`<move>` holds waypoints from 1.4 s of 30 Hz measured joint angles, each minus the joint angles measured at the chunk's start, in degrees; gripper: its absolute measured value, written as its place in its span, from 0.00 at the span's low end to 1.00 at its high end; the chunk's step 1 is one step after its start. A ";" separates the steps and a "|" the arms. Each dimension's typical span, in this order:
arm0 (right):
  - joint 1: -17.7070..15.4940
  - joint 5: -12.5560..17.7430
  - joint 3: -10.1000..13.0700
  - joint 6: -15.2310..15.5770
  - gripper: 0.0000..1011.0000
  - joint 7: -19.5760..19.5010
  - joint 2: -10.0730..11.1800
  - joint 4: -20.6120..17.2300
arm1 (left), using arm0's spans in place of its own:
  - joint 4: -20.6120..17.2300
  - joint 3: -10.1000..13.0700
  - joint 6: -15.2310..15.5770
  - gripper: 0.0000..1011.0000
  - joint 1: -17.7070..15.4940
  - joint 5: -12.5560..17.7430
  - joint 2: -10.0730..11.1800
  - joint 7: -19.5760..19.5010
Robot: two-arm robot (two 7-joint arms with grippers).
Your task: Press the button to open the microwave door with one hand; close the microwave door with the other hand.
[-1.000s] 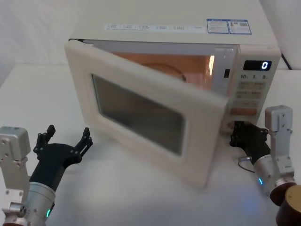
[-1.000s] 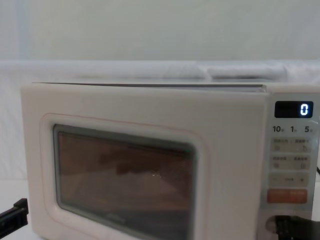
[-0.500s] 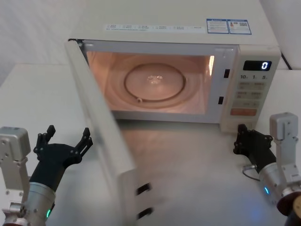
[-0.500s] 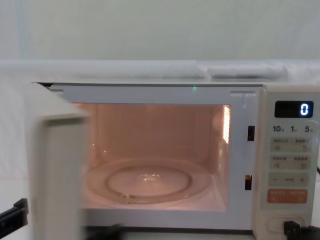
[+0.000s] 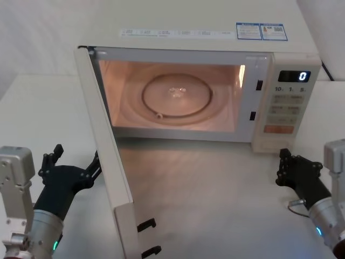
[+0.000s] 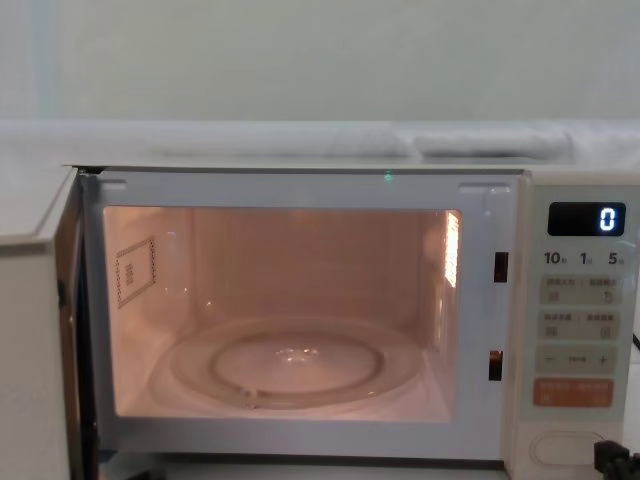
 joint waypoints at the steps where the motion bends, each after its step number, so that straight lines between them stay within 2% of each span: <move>1: -0.27 0.19 0.06 -0.14 0.00 0.23 0.18 -0.37 | 0.00 0.00 0.00 0.99 0.00 0.00 0.00 0.00; 8: -1.94 2.48 0.90 -1.13 0.00 1.66 1.47 -2.72 | 0.00 0.00 0.00 0.99 0.00 0.00 0.00 0.00; 11: -2.23 2.58 0.90 -1.18 0.01 1.90 2.06 -3.27 | 0.00 0.00 0.00 0.99 0.00 0.00 0.00 0.00; 18: -3.08 3.65 1.15 -2.20 0.19 2.62 3.06 -4.67 | 0.00 0.00 0.00 0.99 0.00 0.00 0.00 0.00; 25: -3.62 3.80 1.04 -2.31 0.44 2.76 3.94 -5.67 | 0.00 0.01 0.00 0.99 0.00 0.00 0.00 -0.01; 28: -3.72 3.81 0.97 -2.33 0.50 2.75 4.01 -5.70 | 0.00 0.01 0.00 0.99 0.00 0.00 0.00 0.00; 30: -4.20 3.84 0.79 -2.33 0.59 2.82 4.36 -6.09 | 0.00 0.00 0.00 0.99 0.00 0.00 0.00 0.00; 31: -4.33 3.85 0.72 -2.33 0.59 2.92 4.48 -6.17 | 0.00 0.00 0.00 0.99 0.00 0.00 0.00 0.00; 34: -4.81 4.03 0.43 -2.33 0.72 3.53 4.99 -6.49 | 0.00 0.00 0.00 0.99 0.00 0.00 0.00 0.00; 37: -5.11 4.17 0.21 -2.28 0.77 4.07 5.48 -6.65 | 0.00 0.00 0.00 0.99 0.00 0.00 0.00 0.00; 38: -5.22 4.22 0.14 -2.25 0.83 4.22 5.64 -6.70 | 0.00 0.00 0.00 0.99 0.00 0.00 0.00 0.00; 42: -5.20 4.22 0.17 -2.25 0.93 4.22 5.56 -6.70 | 0.00 0.00 0.00 0.99 0.00 0.00 0.00 0.00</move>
